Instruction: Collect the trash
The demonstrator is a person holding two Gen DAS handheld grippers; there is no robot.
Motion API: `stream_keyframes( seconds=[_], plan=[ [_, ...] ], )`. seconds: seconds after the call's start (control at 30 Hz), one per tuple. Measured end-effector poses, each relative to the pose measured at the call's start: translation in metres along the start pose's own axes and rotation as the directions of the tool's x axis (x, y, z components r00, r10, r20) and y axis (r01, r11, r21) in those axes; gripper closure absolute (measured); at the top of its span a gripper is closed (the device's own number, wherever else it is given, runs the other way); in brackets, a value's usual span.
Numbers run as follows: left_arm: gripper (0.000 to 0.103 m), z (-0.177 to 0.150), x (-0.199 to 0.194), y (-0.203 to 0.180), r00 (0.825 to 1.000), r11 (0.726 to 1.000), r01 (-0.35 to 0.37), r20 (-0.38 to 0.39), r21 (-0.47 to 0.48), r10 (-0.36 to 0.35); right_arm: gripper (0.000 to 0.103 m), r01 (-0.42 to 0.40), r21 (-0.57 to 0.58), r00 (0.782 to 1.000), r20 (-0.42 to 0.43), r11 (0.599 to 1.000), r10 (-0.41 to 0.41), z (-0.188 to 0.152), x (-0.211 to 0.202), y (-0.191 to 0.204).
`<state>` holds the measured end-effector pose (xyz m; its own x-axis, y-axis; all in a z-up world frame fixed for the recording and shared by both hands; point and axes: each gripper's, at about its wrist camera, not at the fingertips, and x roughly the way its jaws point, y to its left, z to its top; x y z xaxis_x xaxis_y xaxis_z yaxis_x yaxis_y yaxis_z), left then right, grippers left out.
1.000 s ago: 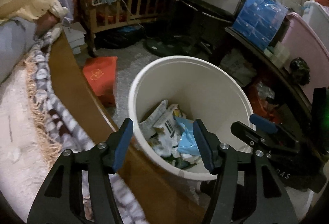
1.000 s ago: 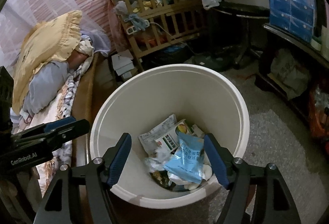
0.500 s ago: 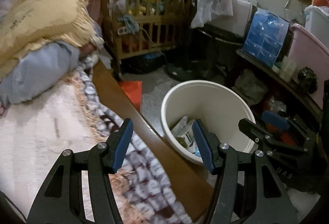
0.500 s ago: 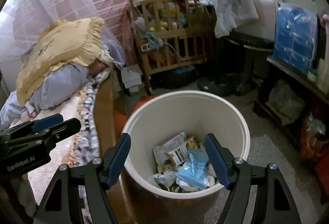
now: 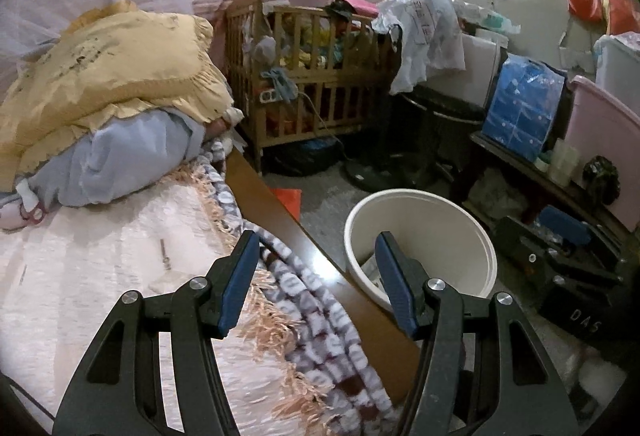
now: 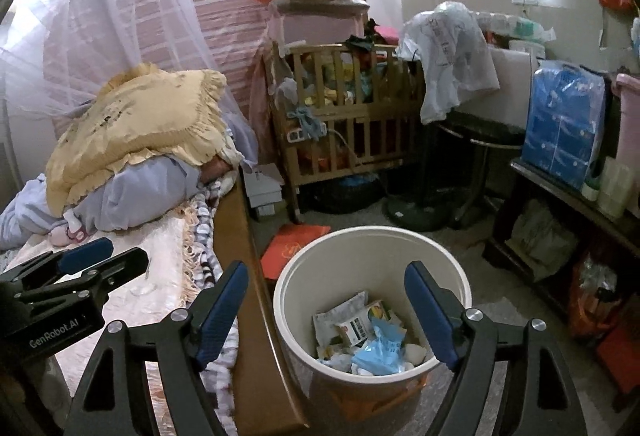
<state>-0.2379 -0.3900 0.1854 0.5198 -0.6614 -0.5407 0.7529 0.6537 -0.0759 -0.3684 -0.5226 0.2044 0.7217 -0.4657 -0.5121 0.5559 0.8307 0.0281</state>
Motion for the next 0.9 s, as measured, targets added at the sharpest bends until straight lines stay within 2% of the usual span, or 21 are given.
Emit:
stream_keyframes(
  seconds=[0.4, 0.9],
  plan=[
    [0.044, 0.000, -0.020, 0.003, 0.999, 1.000, -0.005, 0.052, 0.011, 0.004, 0.021, 0.017, -0.034, 0.999, 0.041, 0.999, -0.016, 0.004, -0.020, 0.017],
    [0.044, 0.000, -0.021, -0.001, 0.999, 1.000, 0.004, 0.044, 0.017, -0.005, 0.020, 0.020, -0.032, 0.999, 0.045, 0.999, -0.018, 0.006, -0.024, 0.018]
  ],
)
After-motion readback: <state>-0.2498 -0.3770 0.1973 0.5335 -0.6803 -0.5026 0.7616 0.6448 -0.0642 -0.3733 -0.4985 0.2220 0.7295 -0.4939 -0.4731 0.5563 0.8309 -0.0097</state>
